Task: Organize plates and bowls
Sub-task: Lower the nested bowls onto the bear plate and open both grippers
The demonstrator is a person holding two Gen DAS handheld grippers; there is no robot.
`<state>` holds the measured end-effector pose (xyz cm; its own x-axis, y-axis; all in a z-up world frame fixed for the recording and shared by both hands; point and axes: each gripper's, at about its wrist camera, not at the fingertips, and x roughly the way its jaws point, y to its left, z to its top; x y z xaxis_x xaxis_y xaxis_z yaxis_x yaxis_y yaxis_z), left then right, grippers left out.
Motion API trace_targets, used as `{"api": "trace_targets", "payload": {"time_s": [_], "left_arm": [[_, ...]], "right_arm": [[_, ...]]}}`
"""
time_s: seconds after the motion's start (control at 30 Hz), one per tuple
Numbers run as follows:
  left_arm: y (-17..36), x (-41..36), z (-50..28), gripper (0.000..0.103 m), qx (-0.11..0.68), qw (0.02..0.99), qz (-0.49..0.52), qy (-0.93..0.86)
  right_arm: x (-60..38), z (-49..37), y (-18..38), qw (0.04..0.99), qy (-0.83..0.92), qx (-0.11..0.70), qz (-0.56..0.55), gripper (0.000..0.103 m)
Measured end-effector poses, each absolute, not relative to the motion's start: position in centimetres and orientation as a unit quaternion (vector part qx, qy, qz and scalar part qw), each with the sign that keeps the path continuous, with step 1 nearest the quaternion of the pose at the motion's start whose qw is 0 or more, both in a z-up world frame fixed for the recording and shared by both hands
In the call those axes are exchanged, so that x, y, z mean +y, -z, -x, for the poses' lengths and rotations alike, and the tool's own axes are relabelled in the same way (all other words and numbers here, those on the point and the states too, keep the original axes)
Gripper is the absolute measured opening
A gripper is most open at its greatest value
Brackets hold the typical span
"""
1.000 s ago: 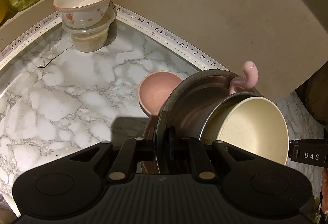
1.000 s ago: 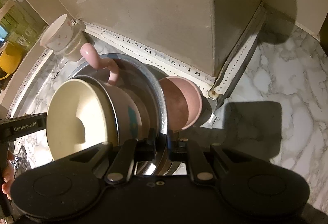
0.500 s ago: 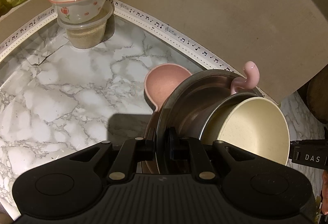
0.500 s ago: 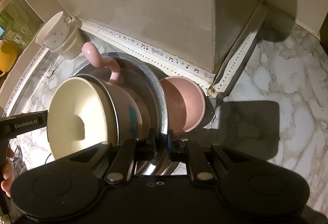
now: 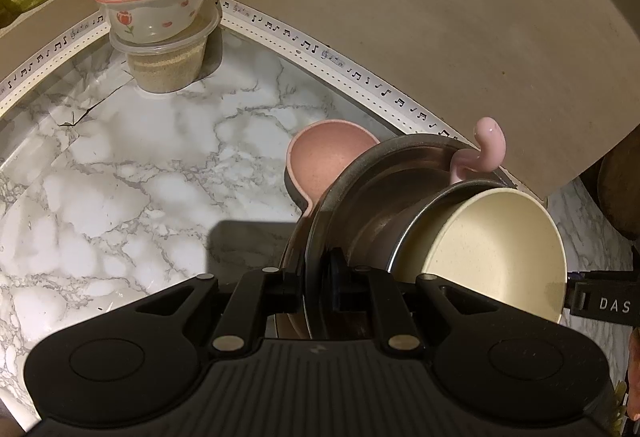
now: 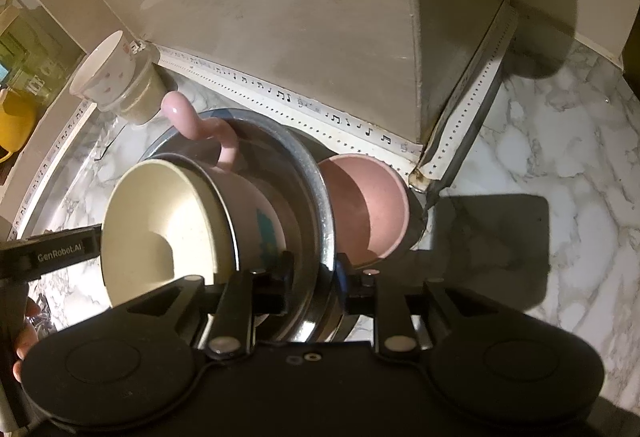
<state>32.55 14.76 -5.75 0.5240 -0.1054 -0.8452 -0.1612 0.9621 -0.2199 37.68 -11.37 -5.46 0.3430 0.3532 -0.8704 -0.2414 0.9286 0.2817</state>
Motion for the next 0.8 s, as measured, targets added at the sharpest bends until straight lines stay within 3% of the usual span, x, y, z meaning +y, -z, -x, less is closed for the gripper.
{"api": "trace_targets", "payload": {"time_s": [0.1,0.5,0.8], "left_arm": [[5.6,14.7,-32.5,0.012,0.485,0.864,0.132,-0.017],[3.7,14.3,-31.4,0.013,0.458,0.883,0.098,-0.027],[0.9,12.8,-28.5,0.013,0.416,0.905,0.080,-0.033]], "right_arm": [[-11.4,-37.6,5.2,0.826,-0.176,0.534,-0.040,0.035],[-12.5,-36.5,3.8,0.836,-0.182,0.516,-0.046,0.039],[-12.5,-32.8,0.7,0.866,-0.229,0.444,-0.004,0.044]]}}
